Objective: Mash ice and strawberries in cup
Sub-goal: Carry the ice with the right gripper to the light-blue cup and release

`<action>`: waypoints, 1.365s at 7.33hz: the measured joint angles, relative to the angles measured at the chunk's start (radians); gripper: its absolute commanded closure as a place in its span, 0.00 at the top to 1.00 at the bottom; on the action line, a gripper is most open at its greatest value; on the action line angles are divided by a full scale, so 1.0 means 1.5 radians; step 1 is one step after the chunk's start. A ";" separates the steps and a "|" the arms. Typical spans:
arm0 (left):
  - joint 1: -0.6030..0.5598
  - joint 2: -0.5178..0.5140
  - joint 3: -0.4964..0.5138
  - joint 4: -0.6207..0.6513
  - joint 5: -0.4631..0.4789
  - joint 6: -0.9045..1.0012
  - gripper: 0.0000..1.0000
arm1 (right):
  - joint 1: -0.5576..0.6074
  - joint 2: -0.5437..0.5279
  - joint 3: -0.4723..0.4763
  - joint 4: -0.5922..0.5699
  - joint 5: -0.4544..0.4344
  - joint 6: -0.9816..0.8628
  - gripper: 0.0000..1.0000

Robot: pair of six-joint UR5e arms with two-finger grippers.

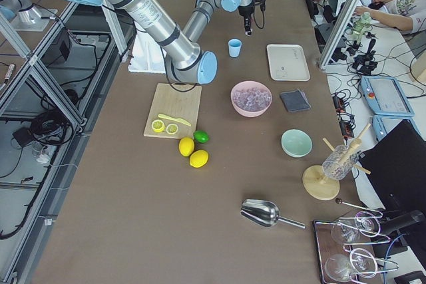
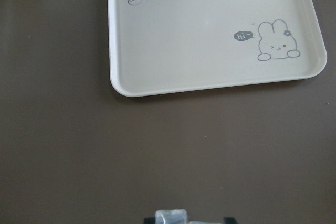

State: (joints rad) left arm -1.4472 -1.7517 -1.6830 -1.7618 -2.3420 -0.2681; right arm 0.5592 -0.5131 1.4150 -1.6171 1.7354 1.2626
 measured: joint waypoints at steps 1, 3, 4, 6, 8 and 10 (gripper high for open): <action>0.003 -0.003 0.000 -0.003 0.000 0.000 0.98 | -0.017 0.017 -0.030 0.001 -0.018 0.011 0.01; 0.008 -0.013 -0.002 -0.004 0.003 -0.016 0.98 | -0.032 0.020 -0.047 0.002 -0.030 0.014 0.01; 0.013 -0.020 -0.003 -0.005 0.012 -0.035 0.98 | -0.039 0.017 -0.045 0.002 -0.032 0.014 0.02; 0.026 -0.024 -0.003 -0.012 0.028 -0.049 0.98 | -0.054 0.004 -0.044 0.012 -0.042 0.014 0.02; 0.030 -0.024 -0.004 -0.015 0.031 -0.050 0.98 | -0.060 -0.013 -0.041 0.041 -0.049 0.014 0.04; 0.031 -0.024 -0.003 -0.015 0.031 -0.049 0.98 | -0.061 -0.028 -0.030 0.047 -0.049 0.012 0.04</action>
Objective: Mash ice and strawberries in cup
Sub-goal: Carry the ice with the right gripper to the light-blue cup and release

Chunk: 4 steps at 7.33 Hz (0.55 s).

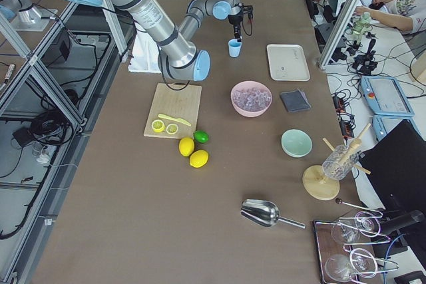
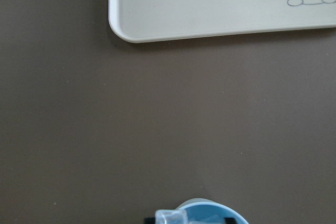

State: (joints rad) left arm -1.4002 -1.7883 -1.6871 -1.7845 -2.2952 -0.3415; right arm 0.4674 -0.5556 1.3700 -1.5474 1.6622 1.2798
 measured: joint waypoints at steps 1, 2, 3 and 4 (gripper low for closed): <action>0.000 0.000 0.000 0.000 0.000 0.001 0.98 | 0.000 -0.010 0.013 0.000 0.001 -0.002 0.04; 0.001 -0.001 0.001 0.000 -0.001 0.001 0.98 | -0.001 -0.021 0.027 0.001 0.003 -0.003 0.09; 0.001 -0.001 0.001 0.000 -0.001 0.001 0.98 | -0.003 -0.030 0.036 0.001 0.003 -0.003 0.48; 0.001 -0.001 0.001 0.000 -0.001 0.002 0.98 | -0.007 -0.034 0.040 0.001 0.000 0.001 0.76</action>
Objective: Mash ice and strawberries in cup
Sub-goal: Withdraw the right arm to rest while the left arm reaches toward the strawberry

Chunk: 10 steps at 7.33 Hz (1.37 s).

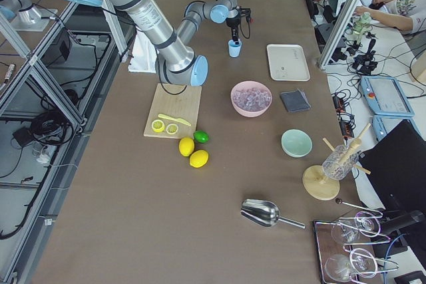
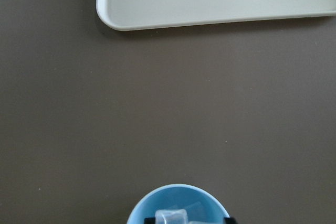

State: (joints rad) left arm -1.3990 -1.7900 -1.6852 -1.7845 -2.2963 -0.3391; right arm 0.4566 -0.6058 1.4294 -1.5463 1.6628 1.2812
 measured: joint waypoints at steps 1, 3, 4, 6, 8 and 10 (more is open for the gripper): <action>0.000 0.000 -0.001 0.000 0.000 -0.002 0.98 | -0.005 0.002 -0.001 0.000 -0.004 0.011 0.94; 0.004 -0.006 -0.005 0.000 -0.002 -0.009 0.98 | -0.007 0.003 -0.002 0.001 -0.010 0.026 0.99; 0.015 -0.015 -0.005 0.001 -0.001 -0.017 0.98 | 0.003 0.002 0.004 0.000 -0.005 0.023 0.99; 0.089 -0.048 0.000 0.000 0.018 -0.083 0.98 | 0.116 -0.023 0.084 -0.052 0.119 -0.043 0.99; 0.186 -0.069 0.002 -0.024 0.072 -0.177 0.98 | 0.297 -0.115 0.180 -0.108 0.295 -0.236 0.99; 0.265 -0.072 0.013 -0.069 0.141 -0.252 0.98 | 0.475 -0.259 0.198 -0.105 0.443 -0.517 0.99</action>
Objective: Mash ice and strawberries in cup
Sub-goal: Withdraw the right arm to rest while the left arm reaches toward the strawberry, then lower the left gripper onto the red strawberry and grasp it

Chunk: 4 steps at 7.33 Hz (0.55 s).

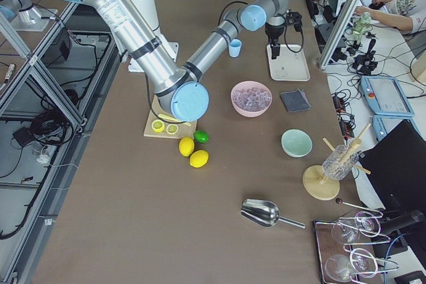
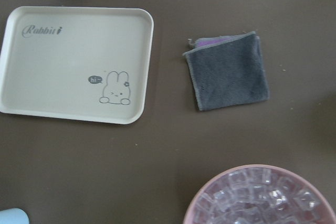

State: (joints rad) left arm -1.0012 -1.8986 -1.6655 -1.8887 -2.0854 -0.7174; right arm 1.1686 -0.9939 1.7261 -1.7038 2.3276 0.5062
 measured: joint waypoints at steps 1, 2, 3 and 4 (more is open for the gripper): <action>0.027 0.002 0.020 -0.023 0.037 -0.015 0.98 | 0.093 -0.073 -0.017 0.007 0.067 -0.170 0.99; 0.043 0.001 0.063 -0.070 0.055 -0.021 0.98 | 0.158 -0.131 -0.036 0.011 0.103 -0.304 0.99; 0.049 -0.005 0.116 -0.128 0.062 -0.024 0.98 | 0.201 -0.177 -0.045 0.015 0.117 -0.394 0.99; 0.053 -0.016 0.162 -0.171 0.065 -0.025 0.98 | 0.235 -0.217 -0.049 0.017 0.122 -0.469 0.99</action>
State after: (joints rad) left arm -0.9209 -1.9231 -1.4224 -2.1449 -1.9878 -0.7546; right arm 1.5212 -1.3198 1.6523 -1.6788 2.5104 -0.1974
